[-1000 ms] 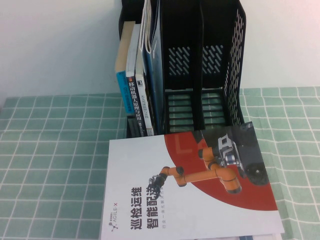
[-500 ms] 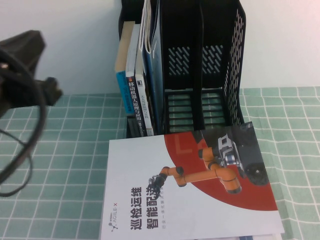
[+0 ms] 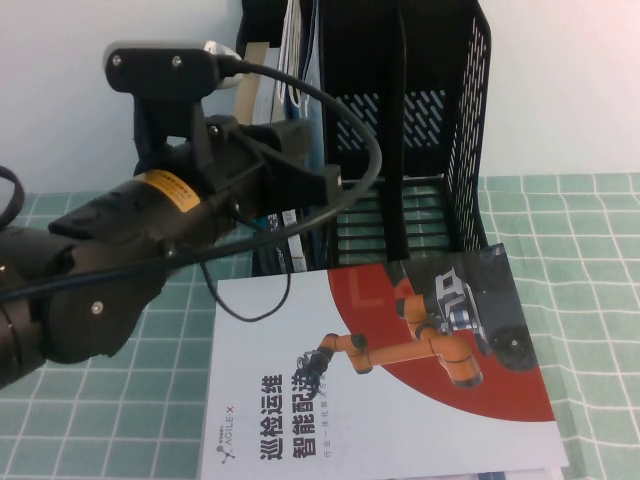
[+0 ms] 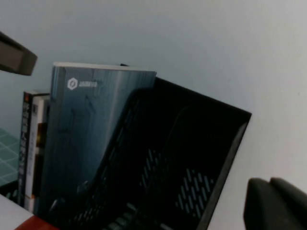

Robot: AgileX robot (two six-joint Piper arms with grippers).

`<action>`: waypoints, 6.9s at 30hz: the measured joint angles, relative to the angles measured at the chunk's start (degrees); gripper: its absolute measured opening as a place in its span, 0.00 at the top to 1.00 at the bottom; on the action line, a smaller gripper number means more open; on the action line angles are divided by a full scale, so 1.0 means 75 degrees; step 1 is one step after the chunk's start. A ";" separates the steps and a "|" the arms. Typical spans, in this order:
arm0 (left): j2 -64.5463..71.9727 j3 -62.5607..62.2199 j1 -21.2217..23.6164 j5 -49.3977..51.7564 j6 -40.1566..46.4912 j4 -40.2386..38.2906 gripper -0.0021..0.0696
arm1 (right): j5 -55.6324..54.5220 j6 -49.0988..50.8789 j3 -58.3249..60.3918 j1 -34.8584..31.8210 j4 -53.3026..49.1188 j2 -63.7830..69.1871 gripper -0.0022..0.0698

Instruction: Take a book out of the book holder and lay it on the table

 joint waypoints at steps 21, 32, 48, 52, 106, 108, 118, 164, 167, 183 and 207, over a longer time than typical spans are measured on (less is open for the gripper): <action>0.0999 -0.1075 0.0000 0.0686 -0.0137 -0.0358 0.97 | 0.0212 -0.0402 -0.2632 0.3183 0.0297 0.4543 0.51; 0.0689 -0.1504 0.0170 0.3096 -0.0008 -0.0176 0.97 | 0.0082 -0.0402 -0.3297 0.3537 0.0891 0.5727 0.48; 0.1056 -0.1898 0.0776 0.3131 0.0173 -0.0299 0.97 | -0.0360 -0.1012 -0.3776 0.3823 0.1590 0.6523 0.43; 0.1124 -0.1898 0.0776 0.3101 0.0173 -0.0324 0.97 | -0.0327 -0.1173 -0.4095 0.3957 0.1874 0.6796 0.42; -0.1610 -0.1898 0.0776 0.4993 0.0478 -0.0243 0.97 | -0.1875 -0.4497 -0.4508 0.4045 0.4612 0.5139 0.93; -0.1988 -0.1898 0.0776 0.5337 0.0478 -0.0183 0.97 | -0.1393 -0.4758 -0.4508 0.4045 0.4573 0.4587 0.93; -0.3219 -0.1898 0.0789 0.7783 0.0342 0.0636 0.97 | 0.2536 -0.4706 -0.4508 0.4016 0.1880 0.2079 0.94; -0.4086 0.0337 0.0789 0.6812 -0.1190 0.0755 0.97 | 0.2629 0.1640 -0.2252 0.5505 -0.4977 0.4120 0.94; -0.4086 0.0337 0.0789 0.6812 -0.1190 0.0755 0.97 | 0.2613 0.1516 -0.2347 0.5619 -0.4892 0.4132 0.94; -0.4086 0.0429 0.0789 0.6850 -0.1190 0.0767 0.97 | 0.2139 0.1974 -0.2406 0.5663 -0.4674 0.4843 0.52; -0.4086 0.0453 0.0789 0.5241 -0.1781 0.1707 0.97 | 0.7482 -0.0231 -0.4300 0.5663 -0.4202 0.1313 0.96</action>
